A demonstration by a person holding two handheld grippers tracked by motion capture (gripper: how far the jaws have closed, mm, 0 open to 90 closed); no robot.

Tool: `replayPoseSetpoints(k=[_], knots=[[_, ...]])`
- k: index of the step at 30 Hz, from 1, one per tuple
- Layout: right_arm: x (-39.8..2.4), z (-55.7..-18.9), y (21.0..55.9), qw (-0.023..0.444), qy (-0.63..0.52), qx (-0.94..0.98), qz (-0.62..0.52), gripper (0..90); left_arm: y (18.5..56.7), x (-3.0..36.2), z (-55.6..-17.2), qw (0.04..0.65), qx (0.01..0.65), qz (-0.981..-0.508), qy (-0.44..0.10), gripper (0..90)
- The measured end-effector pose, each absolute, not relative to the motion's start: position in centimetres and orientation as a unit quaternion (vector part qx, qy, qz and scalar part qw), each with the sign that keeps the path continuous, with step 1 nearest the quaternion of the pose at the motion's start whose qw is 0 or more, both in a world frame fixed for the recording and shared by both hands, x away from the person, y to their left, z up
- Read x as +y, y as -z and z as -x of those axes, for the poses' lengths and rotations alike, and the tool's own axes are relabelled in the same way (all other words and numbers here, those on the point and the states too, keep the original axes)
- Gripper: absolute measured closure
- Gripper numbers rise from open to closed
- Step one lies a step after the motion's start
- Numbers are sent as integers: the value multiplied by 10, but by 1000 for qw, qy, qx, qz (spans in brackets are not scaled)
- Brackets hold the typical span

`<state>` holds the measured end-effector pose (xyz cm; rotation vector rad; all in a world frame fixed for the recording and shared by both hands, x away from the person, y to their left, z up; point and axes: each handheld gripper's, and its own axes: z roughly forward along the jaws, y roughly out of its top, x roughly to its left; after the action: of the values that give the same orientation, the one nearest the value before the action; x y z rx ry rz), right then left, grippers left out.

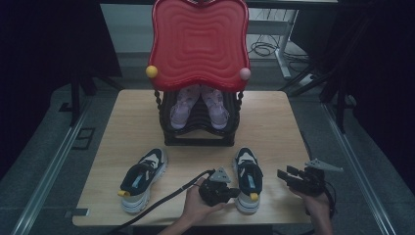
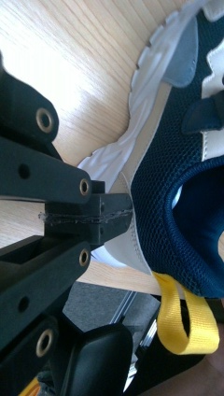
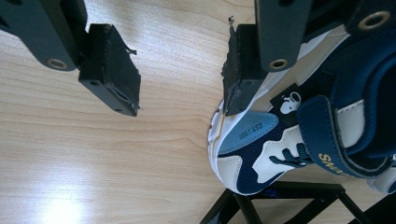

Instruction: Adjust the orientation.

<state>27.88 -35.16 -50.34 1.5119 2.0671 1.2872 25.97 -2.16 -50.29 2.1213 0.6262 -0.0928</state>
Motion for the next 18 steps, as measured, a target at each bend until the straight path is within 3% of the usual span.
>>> replayPoseSetpoints(k=[18], knots=[[-352,-279,505,137,-444,715,-523,460,505,-48,-260,456,238,-857,46,890]])
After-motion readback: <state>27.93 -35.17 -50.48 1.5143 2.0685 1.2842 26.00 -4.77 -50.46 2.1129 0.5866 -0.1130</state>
